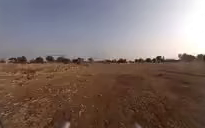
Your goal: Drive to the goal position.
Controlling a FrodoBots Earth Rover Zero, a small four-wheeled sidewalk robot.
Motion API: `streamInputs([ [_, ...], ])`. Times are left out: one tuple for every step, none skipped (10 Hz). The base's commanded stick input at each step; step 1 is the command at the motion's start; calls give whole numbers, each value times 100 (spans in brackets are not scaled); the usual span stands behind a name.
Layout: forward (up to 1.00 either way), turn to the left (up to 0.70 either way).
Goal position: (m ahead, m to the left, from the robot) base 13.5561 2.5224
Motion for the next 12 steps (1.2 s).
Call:
streamInputs([
  [46, 0],
  [46, -10],
  [46, -34],
  [46, -46],
  [46, -45],
  [46, -45],
  [46, 0],
  [46, 0],
  [46, -5],
  [46, -18],
  [46, -31],
  [46, -40],
])
